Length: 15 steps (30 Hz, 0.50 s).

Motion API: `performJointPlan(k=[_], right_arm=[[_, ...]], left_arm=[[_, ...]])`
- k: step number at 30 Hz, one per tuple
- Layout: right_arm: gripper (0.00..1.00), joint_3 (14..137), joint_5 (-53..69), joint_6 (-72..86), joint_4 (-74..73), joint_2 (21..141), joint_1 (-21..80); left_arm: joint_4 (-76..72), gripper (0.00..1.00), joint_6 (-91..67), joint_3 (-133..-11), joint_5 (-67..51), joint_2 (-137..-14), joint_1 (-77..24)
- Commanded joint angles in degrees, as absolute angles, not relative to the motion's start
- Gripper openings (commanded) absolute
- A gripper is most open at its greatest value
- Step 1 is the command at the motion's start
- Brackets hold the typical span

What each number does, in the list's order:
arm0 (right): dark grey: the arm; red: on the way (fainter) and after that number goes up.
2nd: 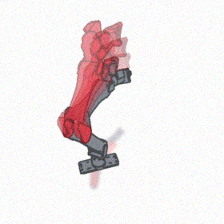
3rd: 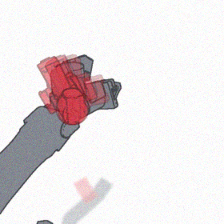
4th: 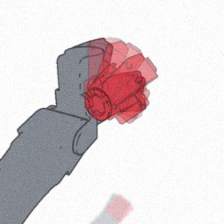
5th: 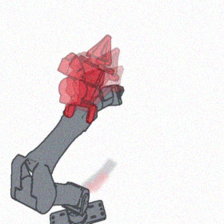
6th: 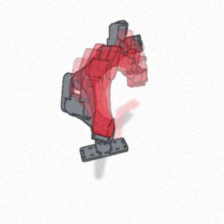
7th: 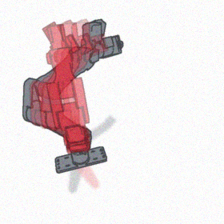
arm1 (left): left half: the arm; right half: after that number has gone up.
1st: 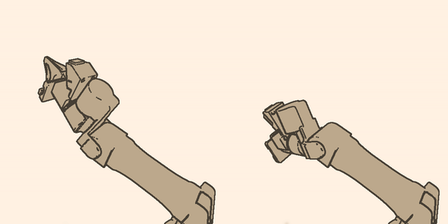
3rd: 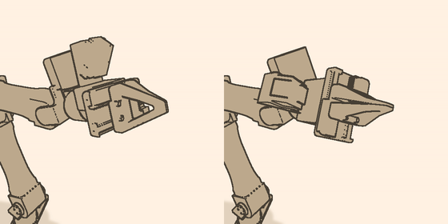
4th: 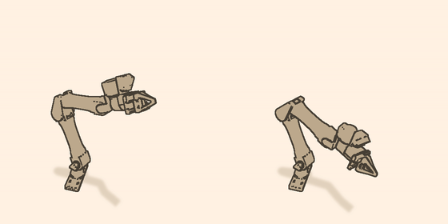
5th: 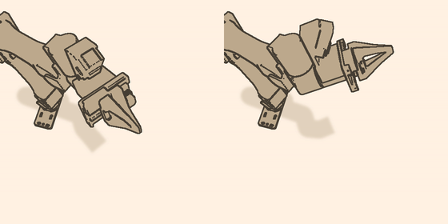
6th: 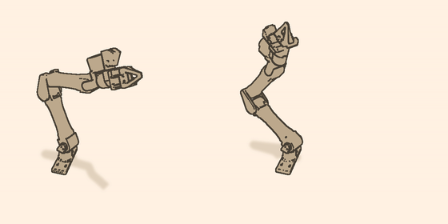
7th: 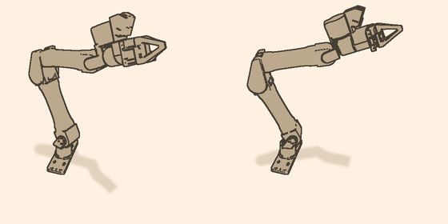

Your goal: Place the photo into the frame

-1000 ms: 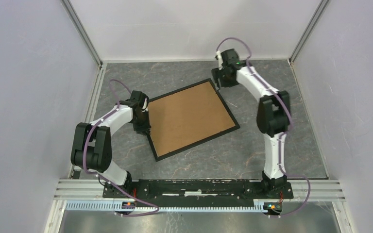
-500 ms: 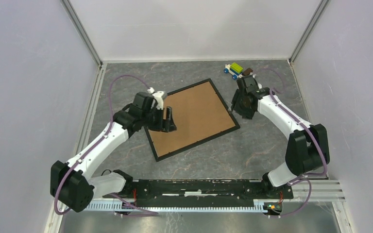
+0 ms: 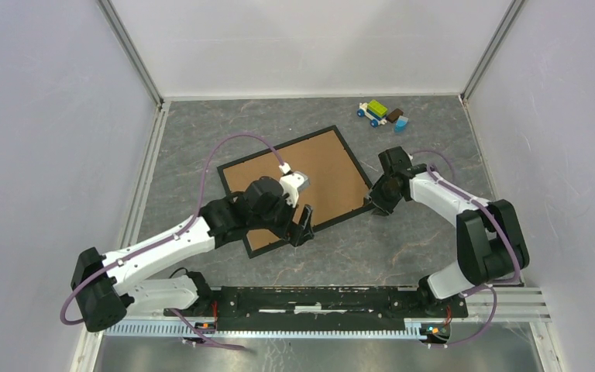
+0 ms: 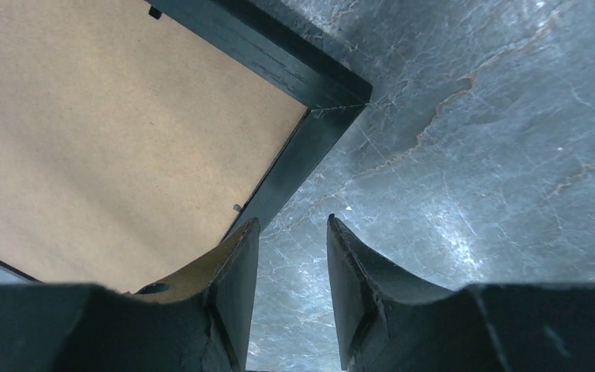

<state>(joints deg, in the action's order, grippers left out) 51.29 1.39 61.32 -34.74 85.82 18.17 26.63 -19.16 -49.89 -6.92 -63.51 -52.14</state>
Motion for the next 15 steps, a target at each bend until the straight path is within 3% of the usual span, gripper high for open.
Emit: performJointPlan(k=[1,15], right_arm=[[0.44,50.7,3.2,64.5,-30.2,87.6,17.6],[0.41,47.3,4.3,67.9,-26.6,91.2,17.3]], left_arm=[[23.9,0.9,-16.4,-51.7,0.5,-65.2,-56.6],[23.9,0.89,-10.4,-53.6,14.4,-72.0,-68.2]])
